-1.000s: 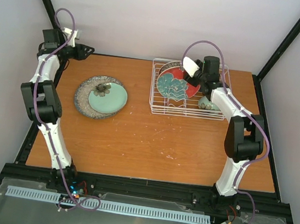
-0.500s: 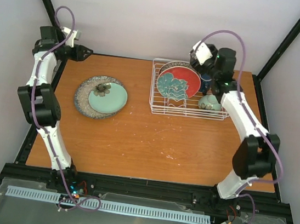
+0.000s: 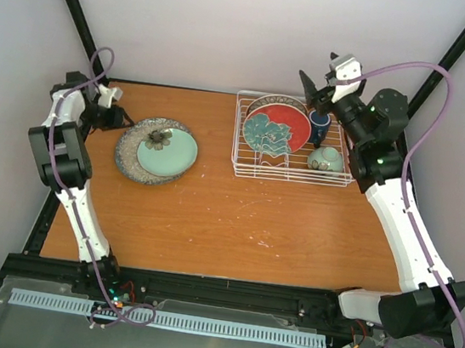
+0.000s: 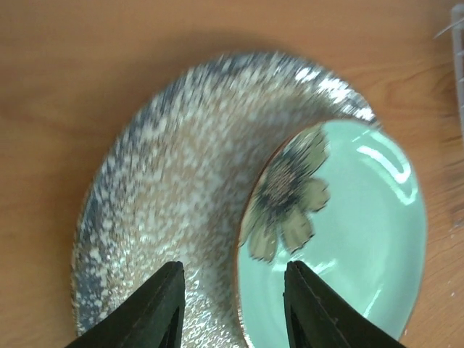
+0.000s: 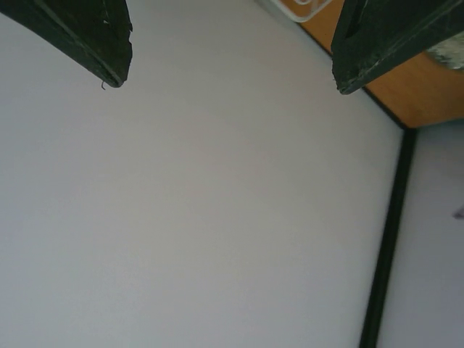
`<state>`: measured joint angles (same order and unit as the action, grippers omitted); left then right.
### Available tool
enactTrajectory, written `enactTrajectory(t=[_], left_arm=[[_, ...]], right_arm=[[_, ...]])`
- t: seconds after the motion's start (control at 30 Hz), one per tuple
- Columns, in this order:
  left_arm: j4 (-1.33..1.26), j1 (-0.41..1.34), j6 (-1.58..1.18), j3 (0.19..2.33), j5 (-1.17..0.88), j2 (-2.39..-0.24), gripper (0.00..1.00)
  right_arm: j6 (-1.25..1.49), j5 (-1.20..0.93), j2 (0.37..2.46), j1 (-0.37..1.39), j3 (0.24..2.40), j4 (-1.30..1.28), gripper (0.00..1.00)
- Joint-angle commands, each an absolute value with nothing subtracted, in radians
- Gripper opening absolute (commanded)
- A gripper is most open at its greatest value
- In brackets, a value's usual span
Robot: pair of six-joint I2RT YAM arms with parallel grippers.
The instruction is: Load the mixed dishes into the dish rack
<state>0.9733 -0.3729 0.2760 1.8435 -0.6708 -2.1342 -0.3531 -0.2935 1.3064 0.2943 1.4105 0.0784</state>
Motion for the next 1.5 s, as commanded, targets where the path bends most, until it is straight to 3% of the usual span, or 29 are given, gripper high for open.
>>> enactTrajectory(t=[0.0, 1.0, 1.4, 1.47], left_arm=[[1.065, -0.368, 0.279, 1.809, -0.577, -2.194, 0.39], [1.063, -0.286, 0.279, 1.828, -0.595, -2.312, 0.36], [1.068, -0.274, 0.308, 1.813, -0.661, -2.331, 0.02], [1.074, -0.275, 0.327, 1.807, -0.691, -2.334, 0.01]], right_arm=[[-0.228, -0.358, 1.306, 0.342, 1.396, 0.024, 0.75], [-0.258, -0.336, 1.311, 0.437, 1.391, -0.026, 0.76], [-0.258, -0.338, 1.323, 0.443, 1.401, -0.040, 0.76], [-0.259, -0.338, 1.324, 0.443, 1.401, -0.040, 0.76]])
